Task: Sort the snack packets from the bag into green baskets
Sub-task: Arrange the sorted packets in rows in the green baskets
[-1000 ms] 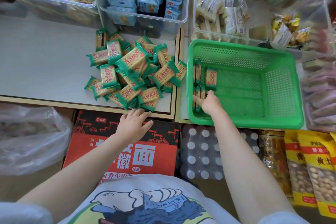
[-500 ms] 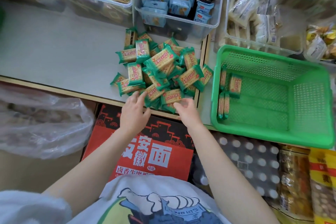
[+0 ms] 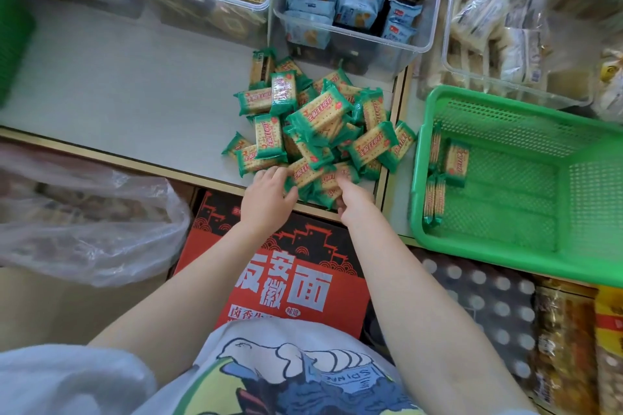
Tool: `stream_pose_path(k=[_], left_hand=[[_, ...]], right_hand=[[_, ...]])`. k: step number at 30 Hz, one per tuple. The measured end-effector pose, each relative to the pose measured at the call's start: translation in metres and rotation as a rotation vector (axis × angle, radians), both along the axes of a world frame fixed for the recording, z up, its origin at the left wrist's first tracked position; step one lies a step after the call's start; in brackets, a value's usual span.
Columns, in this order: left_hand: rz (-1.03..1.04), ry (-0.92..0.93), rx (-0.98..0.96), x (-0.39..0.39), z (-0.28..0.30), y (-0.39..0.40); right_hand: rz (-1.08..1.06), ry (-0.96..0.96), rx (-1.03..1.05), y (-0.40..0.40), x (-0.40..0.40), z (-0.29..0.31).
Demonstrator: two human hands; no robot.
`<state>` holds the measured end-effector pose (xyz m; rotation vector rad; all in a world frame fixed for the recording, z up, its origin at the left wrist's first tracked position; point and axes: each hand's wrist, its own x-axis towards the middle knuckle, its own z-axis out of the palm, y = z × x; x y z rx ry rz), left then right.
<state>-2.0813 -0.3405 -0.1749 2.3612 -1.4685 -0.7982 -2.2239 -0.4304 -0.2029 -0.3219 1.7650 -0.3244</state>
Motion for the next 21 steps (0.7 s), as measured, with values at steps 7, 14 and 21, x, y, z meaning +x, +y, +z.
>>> stream_pose_path(k=[7, 14, 21], left_hand=[[0.005, -0.11, -0.003, -0.007, -0.004, -0.017], [0.074, 0.03, 0.124, -0.02, 0.005, -0.017], [0.428, 0.913, 0.239, -0.032, 0.037, 0.028]], right_hand=[[0.088, -0.069, -0.081, 0.017, -0.027, 0.015], [0.058, -0.269, -0.161, 0.059, -0.071, 0.062], [-0.069, -0.441, -0.19, 0.072, -0.093, 0.093]])
